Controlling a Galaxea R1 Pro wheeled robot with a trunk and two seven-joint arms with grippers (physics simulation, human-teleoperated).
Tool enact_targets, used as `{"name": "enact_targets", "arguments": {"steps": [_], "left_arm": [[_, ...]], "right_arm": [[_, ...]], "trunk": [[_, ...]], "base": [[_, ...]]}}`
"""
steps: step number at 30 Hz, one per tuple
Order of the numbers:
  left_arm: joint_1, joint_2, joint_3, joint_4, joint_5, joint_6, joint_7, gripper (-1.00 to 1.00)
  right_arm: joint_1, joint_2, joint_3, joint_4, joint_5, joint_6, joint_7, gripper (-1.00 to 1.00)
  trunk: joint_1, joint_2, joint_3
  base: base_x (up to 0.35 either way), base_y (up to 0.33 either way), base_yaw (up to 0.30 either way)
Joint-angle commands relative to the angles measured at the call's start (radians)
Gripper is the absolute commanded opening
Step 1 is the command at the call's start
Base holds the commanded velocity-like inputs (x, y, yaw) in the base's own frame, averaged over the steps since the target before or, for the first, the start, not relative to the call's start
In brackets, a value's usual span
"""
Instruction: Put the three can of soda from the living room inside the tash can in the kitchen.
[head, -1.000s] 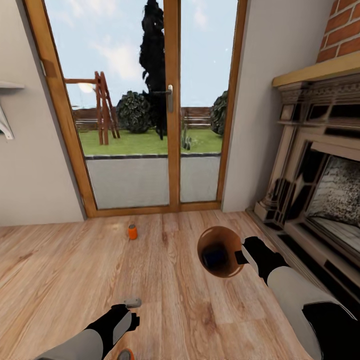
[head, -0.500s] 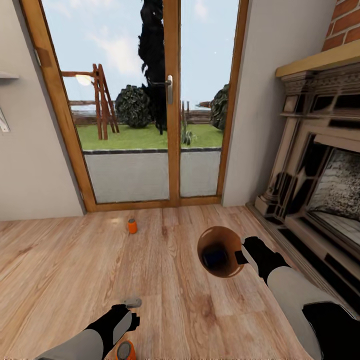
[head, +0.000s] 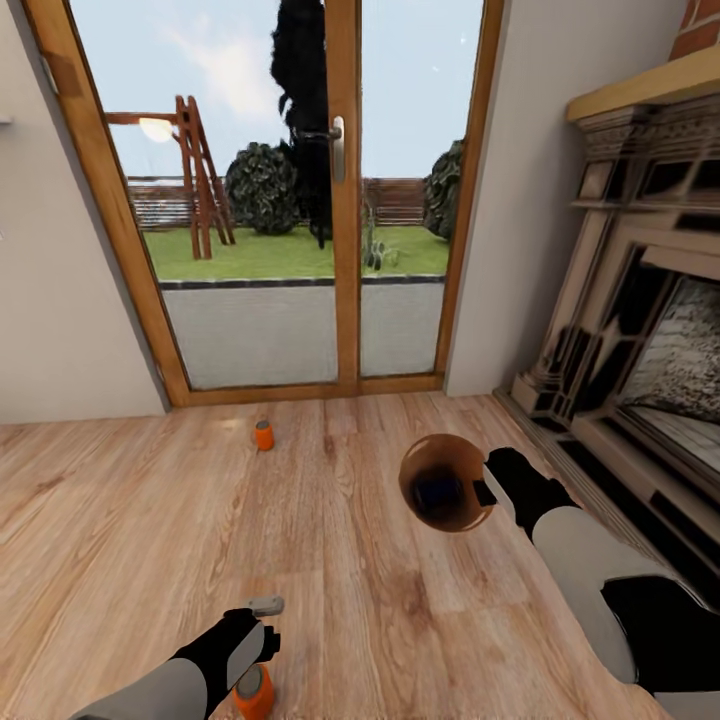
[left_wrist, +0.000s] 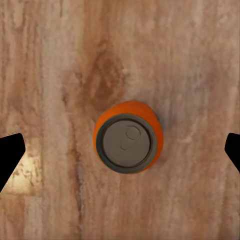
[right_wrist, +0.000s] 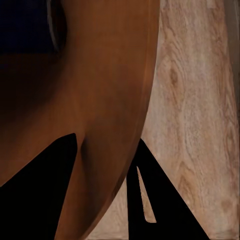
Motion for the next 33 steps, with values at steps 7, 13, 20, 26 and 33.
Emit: {"name": "enact_targets", "arguments": {"steps": [7, 13, 20, 26, 33], "left_arm": [[0.0, 0.0, 0.0, 0.0, 0.0, 0.0, 0.0, 1.0], [0.0, 0.001, 0.0, 0.0, 0.0, -0.001, 0.0, 1.0], [0.0, 0.001, 0.0, -0.001, 0.001, -0.002, -0.001, 1.0], [0.0, 0.001, 0.0, -0.001, 0.001, -0.001, 0.0, 1.0], [0.0, 0.001, 0.0, -0.001, 0.001, -0.001, 0.0, 1.0]], "right_arm": [[-0.065, 0.013, 0.0, -0.019, -0.005, 0.063, -0.024, -1.0], [-0.083, 0.019, 0.003, -0.013, -0.006, 0.094, -0.047, -1.0], [-0.084, 0.019, 0.004, -0.009, -0.006, 0.099, -0.049, -1.0], [-0.084, 0.019, 0.005, -0.007, -0.006, 0.1, -0.05, -1.0], [-0.084, 0.019, 0.006, -0.007, -0.006, 0.1, -0.05, -1.0]], "trunk": [[0.003, -0.002, -0.023], [0.004, -0.002, -0.035], [0.004, -0.002, -0.035], [0.004, -0.002, -0.035], [0.004, -0.002, -0.035]], "base": [[0.0, 0.0, 0.0], [0.0, 0.0, 0.0], [0.0, 0.0, 0.0], [0.01, 0.0, 0.0], [0.183, 0.0, 0.0]]}}
